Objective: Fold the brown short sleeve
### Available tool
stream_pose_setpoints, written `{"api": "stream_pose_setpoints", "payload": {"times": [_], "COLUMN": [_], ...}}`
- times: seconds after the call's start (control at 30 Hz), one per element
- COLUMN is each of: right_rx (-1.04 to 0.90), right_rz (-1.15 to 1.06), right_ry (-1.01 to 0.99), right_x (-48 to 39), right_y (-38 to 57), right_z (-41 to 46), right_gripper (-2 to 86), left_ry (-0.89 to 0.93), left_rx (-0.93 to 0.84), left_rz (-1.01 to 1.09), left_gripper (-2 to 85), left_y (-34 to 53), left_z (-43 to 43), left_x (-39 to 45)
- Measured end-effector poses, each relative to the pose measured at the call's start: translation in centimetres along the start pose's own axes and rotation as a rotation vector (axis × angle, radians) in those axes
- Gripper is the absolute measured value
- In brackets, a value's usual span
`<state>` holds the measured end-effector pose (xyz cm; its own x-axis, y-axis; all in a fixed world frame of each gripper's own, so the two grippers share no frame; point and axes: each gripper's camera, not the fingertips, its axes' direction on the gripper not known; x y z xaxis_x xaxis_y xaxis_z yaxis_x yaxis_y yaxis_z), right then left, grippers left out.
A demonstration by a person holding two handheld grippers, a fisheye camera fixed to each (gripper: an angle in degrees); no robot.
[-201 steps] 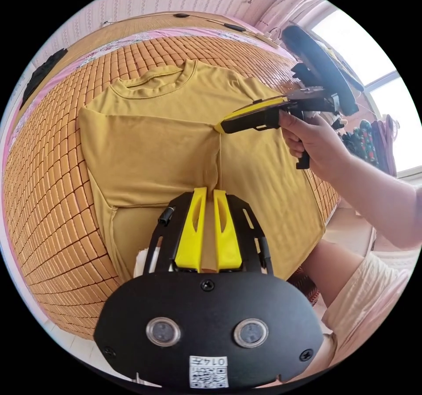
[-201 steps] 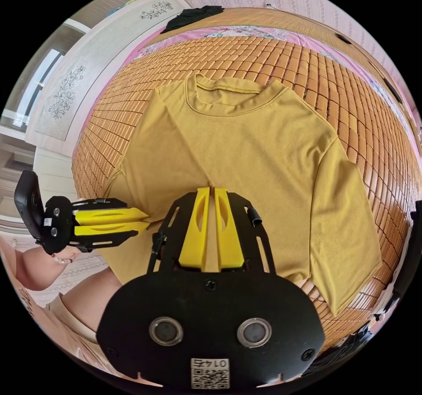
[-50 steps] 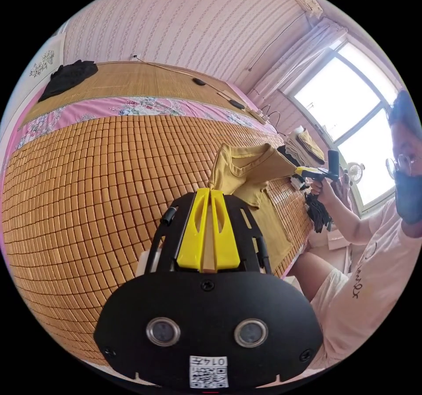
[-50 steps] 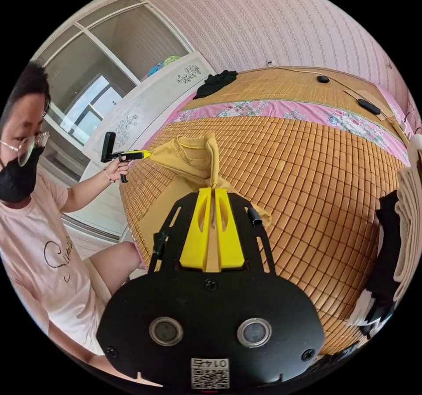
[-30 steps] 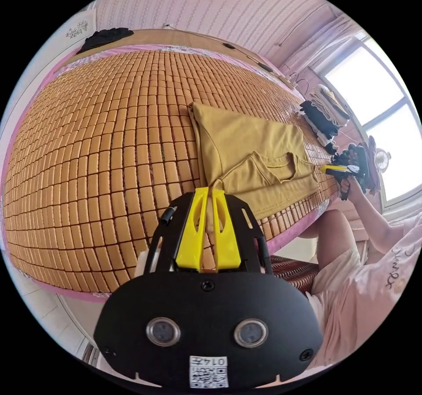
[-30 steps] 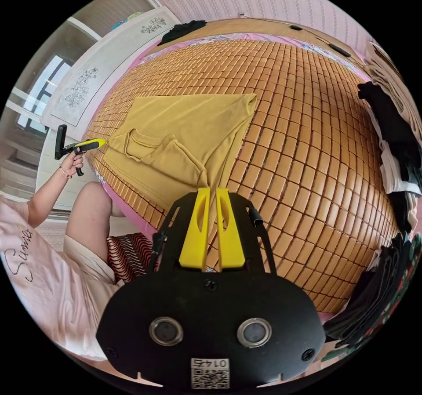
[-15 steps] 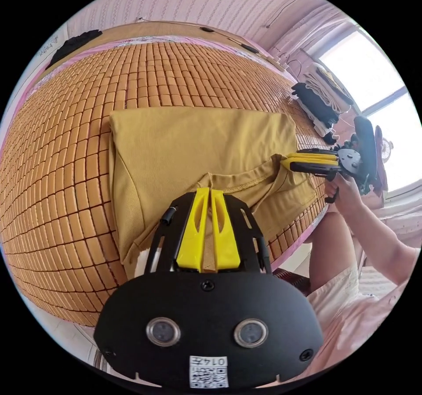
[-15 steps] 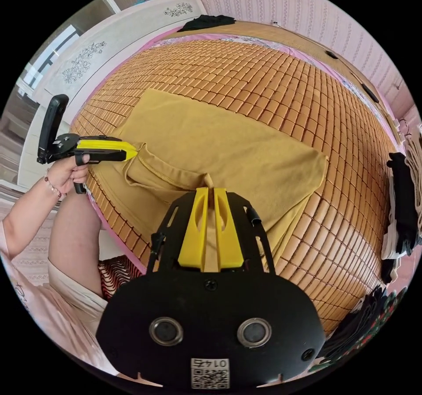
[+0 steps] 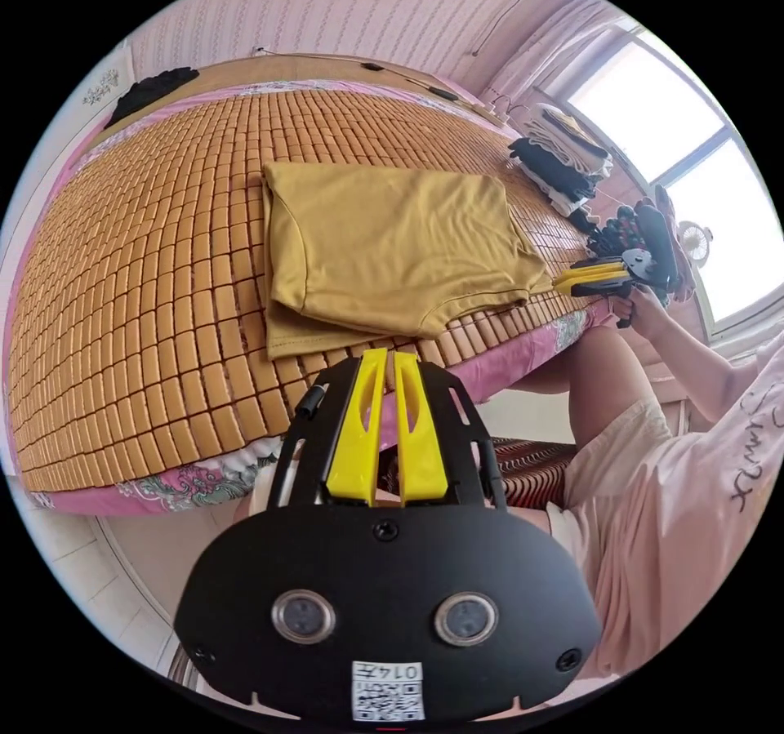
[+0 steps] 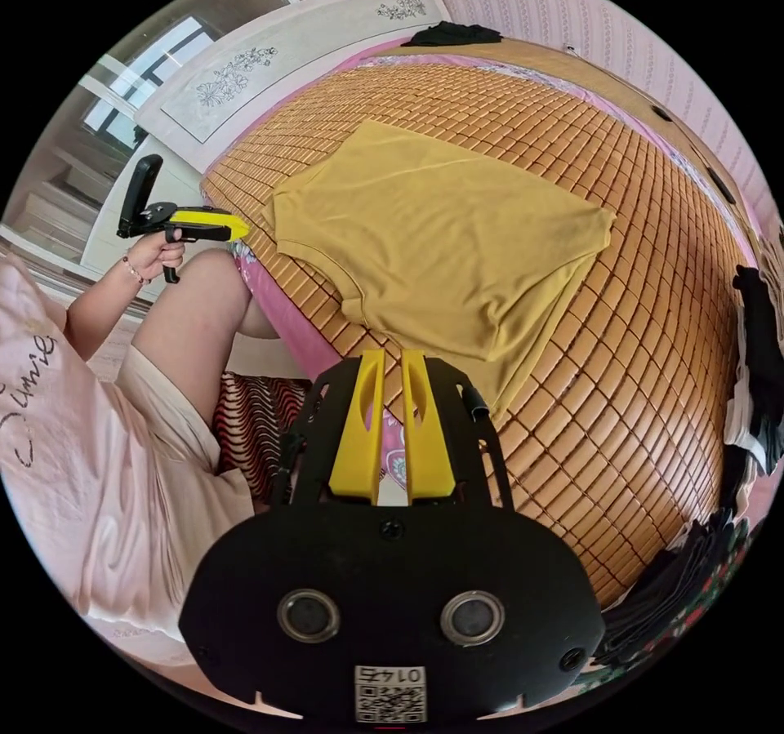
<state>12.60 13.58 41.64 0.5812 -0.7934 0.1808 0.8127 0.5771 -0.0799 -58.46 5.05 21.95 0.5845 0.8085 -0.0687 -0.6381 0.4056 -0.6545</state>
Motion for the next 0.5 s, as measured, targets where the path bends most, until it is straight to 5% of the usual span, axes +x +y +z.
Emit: {"api": "stream_pose_setpoints", "payload": {"times": [0.17, 0.27, 0.5], "right_rx": [0.027, -0.142, -0.081], "right_rz": [-0.057, -0.077, -0.158], "right_ry": [0.021, 0.1, 0.173], "right_x": [-2.9, -4.1, -6.7], "right_y": [-5.1, -6.7, -8.8], "right_z": [1.7, 5.1, 3.1], "right_gripper": [2.2, 0.5, -0.4], "left_ry": [0.043, -0.064, -0.071], "left_rx": [-0.005, -0.121, -0.048], "left_rz": [0.042, 0.083, 0.094], "left_gripper": [-0.4, -0.4, -0.8], "left_y": [-2.5, -2.6, -0.9], "left_z": [4.0, 6.8, 6.7], "left_x": [2.8, 4.2, 6.0]}}
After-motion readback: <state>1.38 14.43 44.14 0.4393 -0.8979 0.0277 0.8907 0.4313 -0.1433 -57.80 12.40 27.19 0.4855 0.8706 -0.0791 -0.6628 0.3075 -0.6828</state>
